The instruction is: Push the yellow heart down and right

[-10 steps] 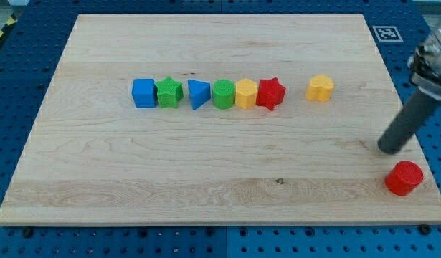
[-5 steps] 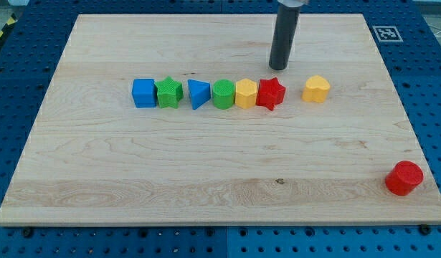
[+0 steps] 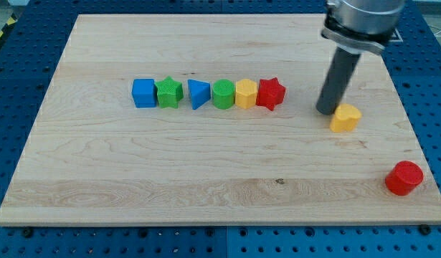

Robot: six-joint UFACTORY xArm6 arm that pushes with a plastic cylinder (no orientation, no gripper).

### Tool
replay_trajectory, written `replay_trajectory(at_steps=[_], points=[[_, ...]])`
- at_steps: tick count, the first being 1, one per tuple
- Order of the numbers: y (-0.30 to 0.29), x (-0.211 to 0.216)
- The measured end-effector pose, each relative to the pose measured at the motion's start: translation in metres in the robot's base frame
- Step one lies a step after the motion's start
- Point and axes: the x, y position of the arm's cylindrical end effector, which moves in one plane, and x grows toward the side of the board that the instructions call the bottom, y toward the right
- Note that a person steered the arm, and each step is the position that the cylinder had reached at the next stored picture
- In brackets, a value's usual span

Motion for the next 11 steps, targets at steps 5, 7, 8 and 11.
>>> replay_trajectory(at_steps=[5,7,8,11], points=[[0.011,0.079],[0.011,0.092],[-0.019,0.094],[0.029,0.122]])
